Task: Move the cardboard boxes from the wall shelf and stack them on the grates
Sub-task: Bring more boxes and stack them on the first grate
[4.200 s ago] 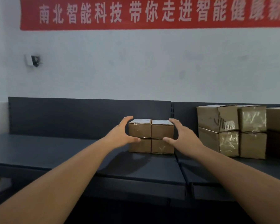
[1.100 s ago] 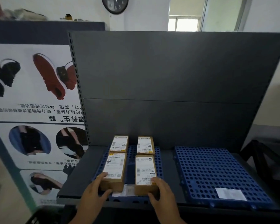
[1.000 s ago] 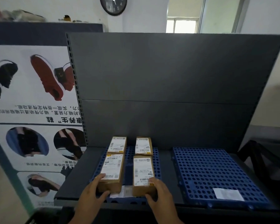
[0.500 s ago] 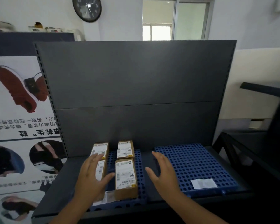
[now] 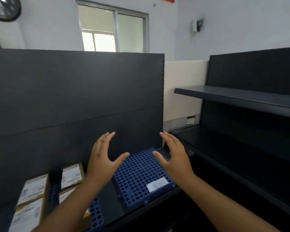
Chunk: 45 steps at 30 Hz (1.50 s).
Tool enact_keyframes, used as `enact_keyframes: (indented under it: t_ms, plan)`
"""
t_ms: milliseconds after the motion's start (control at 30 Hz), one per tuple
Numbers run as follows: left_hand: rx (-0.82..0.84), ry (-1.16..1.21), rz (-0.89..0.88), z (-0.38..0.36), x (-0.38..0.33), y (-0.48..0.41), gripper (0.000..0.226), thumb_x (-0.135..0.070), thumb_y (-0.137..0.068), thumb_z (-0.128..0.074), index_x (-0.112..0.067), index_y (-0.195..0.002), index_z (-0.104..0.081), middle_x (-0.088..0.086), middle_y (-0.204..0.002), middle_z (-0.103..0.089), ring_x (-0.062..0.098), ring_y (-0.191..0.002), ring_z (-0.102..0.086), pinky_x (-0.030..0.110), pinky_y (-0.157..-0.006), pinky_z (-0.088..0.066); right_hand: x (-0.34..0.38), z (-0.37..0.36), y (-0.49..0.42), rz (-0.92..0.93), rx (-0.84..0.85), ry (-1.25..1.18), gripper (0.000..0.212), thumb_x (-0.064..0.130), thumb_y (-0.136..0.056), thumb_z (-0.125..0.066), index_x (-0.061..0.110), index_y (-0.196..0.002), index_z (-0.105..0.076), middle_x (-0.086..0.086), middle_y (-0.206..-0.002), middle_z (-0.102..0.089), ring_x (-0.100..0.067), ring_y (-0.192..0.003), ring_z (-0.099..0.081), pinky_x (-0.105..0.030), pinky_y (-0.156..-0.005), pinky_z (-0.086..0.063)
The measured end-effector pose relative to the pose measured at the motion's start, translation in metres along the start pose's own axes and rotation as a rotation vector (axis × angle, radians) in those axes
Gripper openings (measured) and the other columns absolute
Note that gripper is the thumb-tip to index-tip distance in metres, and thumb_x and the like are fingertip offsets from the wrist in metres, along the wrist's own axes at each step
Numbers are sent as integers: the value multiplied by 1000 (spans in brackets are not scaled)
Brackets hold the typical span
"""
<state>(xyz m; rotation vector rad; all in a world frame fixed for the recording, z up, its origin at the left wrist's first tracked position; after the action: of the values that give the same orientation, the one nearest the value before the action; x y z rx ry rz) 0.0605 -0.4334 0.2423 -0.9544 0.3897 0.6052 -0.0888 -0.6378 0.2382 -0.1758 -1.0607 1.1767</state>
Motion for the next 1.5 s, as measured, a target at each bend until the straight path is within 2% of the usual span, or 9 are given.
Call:
enact_keyframes:
  t_ms: [200,333,467,600,867,1067,1133,1367,1500]
  plan:
    - [70,197,-215,-67,-124,-46,83,-69,-75,-60,-41,-147,-31,-8,-156,-28,12,-142,-26,35,-109,-28,4,157,4,-23,-261,223,68,51,-81,-66,34,-143,-42,10,-147,-39,-5,-136,-31,-18,-107,-26]
    - [100,347,-346,-103,-219,-59,84,-71,-73,-59,-39,-146,-33,-6,-153,-32,13,-139,-31,36,-107,-33,21,260,15,-22,-383,425,68,53,-82,-64,34,-143,-41,7,-148,-40,-8,-139,-31,-25,-111,-27]
    - [144,461,-494,-140,-335,-55,85,-69,-75,-58,-33,-148,-33,1,-152,-36,17,-141,-32,41,-111,-36,34,372,41,-55,-501,589,66,50,-84,-65,34,-144,-40,6,-148,-40,-10,-138,-32,-23,-109,-26]
    - [199,608,-588,-175,-439,-42,80,-60,-80,-66,-37,-148,-30,-5,-152,-34,11,-139,-32,31,-105,-33,38,470,77,-122,-568,742,66,47,-86,-66,28,-144,-41,4,-143,-45,-13,-134,-37,-26,-109,-28]
    - [479,685,-633,-274,-594,-20,82,-59,-77,-72,-49,-144,-26,-1,-152,-31,17,-132,-38,32,-96,-37,-19,619,136,-408,-561,847,70,49,-85,-66,30,-146,-36,-6,-144,-42,-19,-134,-37,-26,-103,-27]
    - [750,474,-520,-377,-667,-23,92,-58,-71,-78,-47,-144,-24,11,-146,-39,24,-107,-52,36,-84,-46,-113,682,153,-698,-418,788,79,50,-83,-69,34,-148,-26,-14,-146,-42,-29,-128,-44,-29,-89,-34]
    - [817,407,-510,-405,-683,-23,94,-54,-71,-80,-43,-146,-25,12,-146,-42,27,-112,-53,35,-82,-44,-141,689,153,-765,-352,773,82,51,-82,-70,36,-148,-24,-12,-146,-44,-31,-126,-48,-29,-86,-36]
    - [947,250,-480,-461,-696,-26,92,-39,-72,-82,-36,-146,-28,6,-139,-48,20,-105,-45,34,-80,-40,-200,693,137,-842,-164,731,81,48,-83,-70,33,-148,-24,-4,-144,-48,-26,-121,-53,-32,-93,-45]
    - [988,334,-386,-472,-690,-26,86,-34,-73,-84,-39,-143,-35,5,-139,-46,20,-107,-43,35,-80,-39,-217,695,129,-809,-246,621,75,40,-82,-74,28,-145,-34,-4,-143,-48,-23,-120,-52,-31,-95,-44]
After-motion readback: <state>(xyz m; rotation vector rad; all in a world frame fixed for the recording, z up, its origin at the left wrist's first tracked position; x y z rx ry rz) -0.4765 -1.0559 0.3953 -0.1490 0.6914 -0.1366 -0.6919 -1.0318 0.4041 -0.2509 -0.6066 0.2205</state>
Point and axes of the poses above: each hand's wrist, its own y-axis away from the middle knuckle, its own z-axis out of the back of the hand, x = y × z, the point moved 10 cm from there along -y, towards the middle knuckle
